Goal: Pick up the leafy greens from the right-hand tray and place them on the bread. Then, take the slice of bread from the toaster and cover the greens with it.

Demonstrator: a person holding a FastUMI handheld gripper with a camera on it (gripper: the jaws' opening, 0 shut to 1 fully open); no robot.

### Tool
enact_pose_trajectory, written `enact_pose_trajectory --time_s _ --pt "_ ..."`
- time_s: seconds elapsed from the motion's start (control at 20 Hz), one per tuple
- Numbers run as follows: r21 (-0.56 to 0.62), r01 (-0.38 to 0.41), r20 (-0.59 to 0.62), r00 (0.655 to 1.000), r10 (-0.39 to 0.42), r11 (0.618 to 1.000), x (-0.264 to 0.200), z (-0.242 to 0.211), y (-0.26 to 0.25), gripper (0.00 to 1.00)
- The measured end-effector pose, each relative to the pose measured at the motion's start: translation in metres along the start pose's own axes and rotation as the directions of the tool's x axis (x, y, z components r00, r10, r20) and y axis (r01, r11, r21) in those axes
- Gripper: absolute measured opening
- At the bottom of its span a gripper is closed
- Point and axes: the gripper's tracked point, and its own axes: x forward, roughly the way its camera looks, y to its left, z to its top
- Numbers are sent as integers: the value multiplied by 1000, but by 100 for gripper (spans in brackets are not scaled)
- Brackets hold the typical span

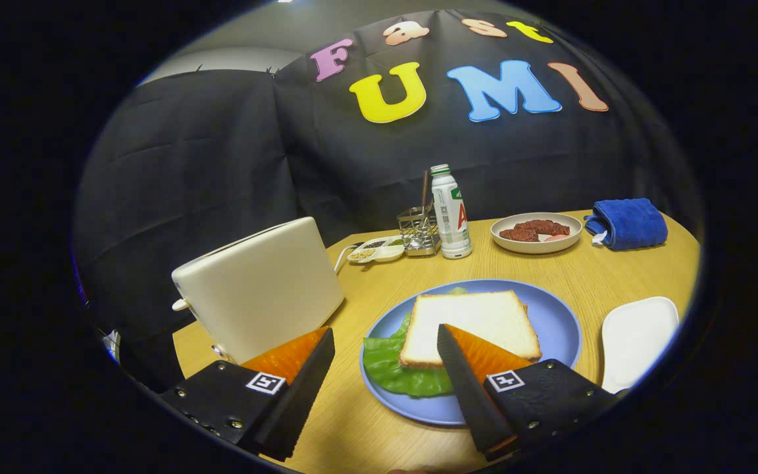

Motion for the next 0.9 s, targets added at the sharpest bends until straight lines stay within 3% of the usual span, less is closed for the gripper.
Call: enact_pose_trajectory --time_s 0.2,0.5,0.7,0.9 --pt "-54 23 23 999 -22 998 -4 7 -2 95" --pt "-108 95 152 985 -78 990 -23 65 -26 95" --pt "-123 183 219 964 -153 975 -46 101 -72 95" --pt "-150 301 305 920 -246 942 -88 138 -135 95"
